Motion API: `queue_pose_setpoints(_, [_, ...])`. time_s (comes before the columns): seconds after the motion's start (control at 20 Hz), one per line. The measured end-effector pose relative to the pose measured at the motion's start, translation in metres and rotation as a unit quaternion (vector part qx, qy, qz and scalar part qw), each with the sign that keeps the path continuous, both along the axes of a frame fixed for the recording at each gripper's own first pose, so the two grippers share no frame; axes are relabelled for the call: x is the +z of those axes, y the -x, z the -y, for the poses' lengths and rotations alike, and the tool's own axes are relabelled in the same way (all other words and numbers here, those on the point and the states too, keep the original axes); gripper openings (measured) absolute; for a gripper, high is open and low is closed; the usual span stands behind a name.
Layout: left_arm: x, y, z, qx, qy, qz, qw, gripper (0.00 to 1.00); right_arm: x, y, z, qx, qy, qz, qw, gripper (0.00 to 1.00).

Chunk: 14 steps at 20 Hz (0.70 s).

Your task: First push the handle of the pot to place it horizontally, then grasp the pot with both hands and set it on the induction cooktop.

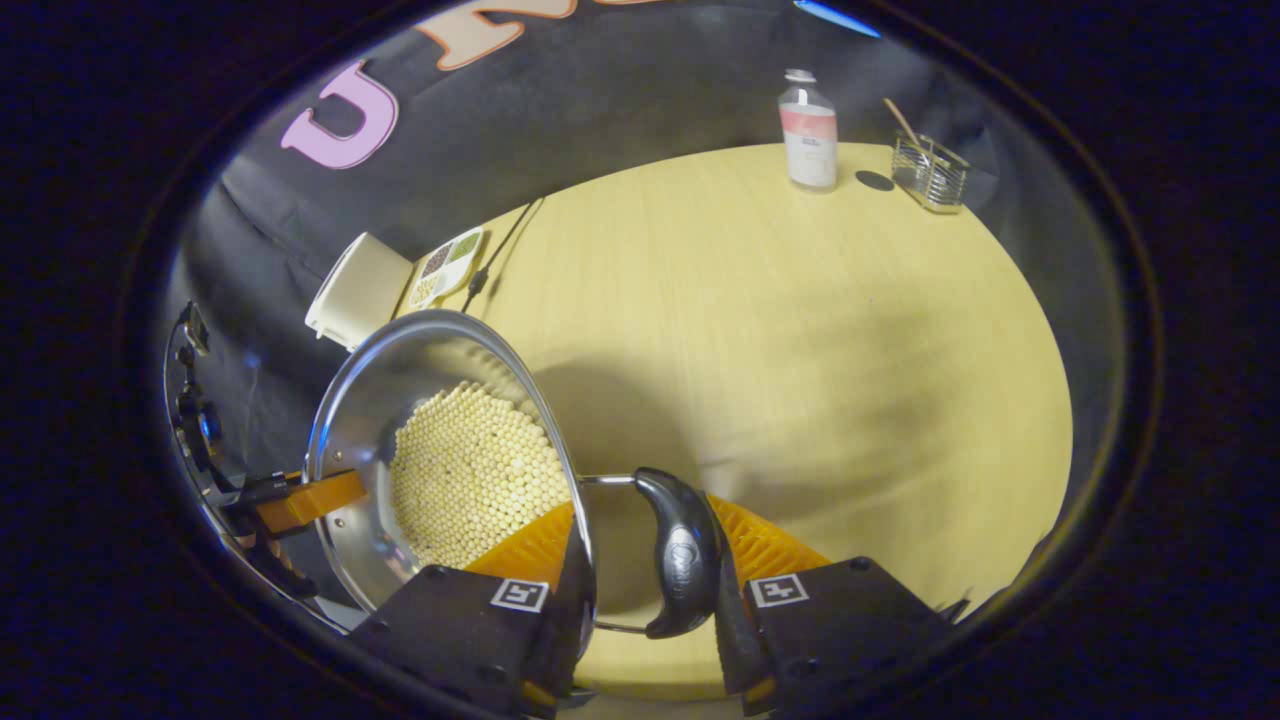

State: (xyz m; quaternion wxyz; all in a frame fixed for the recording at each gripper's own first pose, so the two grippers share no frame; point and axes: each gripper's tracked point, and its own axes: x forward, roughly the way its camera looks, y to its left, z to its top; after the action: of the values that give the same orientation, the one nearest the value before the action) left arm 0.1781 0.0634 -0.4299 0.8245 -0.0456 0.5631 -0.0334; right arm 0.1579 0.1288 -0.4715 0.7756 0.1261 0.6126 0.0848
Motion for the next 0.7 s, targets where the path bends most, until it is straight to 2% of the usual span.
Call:
queue_pose_setpoints(0.2, [-0.001, -0.01, -0.046, -0.022, 0.003, 0.014, 1.0, 0.63, 0.005, 0.004, -0.063, -0.009, 0.016, 0.013, 1.0, 0.51])
queue_pose_setpoints(0.35, [-0.013, -0.012, -0.087, -0.039, -0.003, -0.003, 0.999, 0.62, -0.006, 0.011, -0.111, -0.027, 0.025, -0.008, 0.999, 0.52])
queue_pose_setpoints(0.55, [-0.016, -0.022, -0.115, -0.037, 0.01, 0.021, 0.999, 0.62, -0.003, -0.001, -0.154, -0.037, 0.036, 0.009, 0.999, 0.52])
queue_pose_setpoints(0.65, [-0.01, -0.023, -0.119, -0.041, 0.011, 0.019, 0.999, 0.62, -0.005, -0.011, -0.165, -0.018, 0.051, 0.013, 0.998, 0.51])
queue_pose_setpoints(0.7, [-0.009, -0.026, -0.123, -0.043, 0.01, 0.031, 0.999, 0.62, -0.006, -0.013, -0.167, -0.023, 0.053, 0.012, 0.998, 0.52])
